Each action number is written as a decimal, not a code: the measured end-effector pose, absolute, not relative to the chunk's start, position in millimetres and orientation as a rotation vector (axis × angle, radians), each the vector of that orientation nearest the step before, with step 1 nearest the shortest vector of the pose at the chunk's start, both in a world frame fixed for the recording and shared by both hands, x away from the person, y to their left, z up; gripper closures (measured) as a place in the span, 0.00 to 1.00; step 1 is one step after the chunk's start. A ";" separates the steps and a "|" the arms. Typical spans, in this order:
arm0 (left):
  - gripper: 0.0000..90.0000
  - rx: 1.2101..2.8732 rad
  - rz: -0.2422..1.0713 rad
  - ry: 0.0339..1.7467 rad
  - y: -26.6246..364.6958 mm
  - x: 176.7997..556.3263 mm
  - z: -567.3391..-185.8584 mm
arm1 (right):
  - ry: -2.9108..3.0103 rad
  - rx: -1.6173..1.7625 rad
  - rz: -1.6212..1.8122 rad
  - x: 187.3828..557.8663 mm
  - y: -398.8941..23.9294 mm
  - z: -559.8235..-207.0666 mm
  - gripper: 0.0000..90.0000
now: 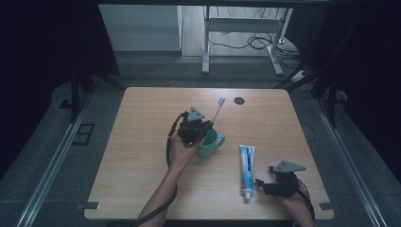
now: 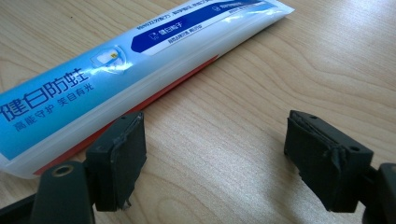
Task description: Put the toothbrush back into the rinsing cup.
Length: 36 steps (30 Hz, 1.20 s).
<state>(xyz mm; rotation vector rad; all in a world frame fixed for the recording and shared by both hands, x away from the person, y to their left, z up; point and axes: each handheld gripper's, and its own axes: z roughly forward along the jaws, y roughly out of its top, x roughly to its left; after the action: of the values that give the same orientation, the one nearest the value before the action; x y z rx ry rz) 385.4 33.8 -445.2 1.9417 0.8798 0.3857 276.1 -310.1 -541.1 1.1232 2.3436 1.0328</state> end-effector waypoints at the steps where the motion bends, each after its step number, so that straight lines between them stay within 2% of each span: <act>1: 0.93 1.944 0.387 0.883 33.6 385.4 -447.1 | 2.344 1.123 1.033 276.1 -310.1 -541.1 0.23; 30: 0.92 2.050 0.368 0.962 35.9 386.7 -468.7 | 2.344 1.123 1.031 276.1 -310.0 -541.1 0.23; 36: 0.89 2.052 0.351 0.981 39.6 387.0 -471.9 | 2.344 1.124 1.031 276.0 -310.0 -541.1 0.23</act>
<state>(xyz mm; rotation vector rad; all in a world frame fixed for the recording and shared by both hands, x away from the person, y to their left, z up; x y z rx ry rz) 387.0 39.6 -471.9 2.0515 0.9812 0.3506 276.0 -310.0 -541.1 1.1237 2.3443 1.0308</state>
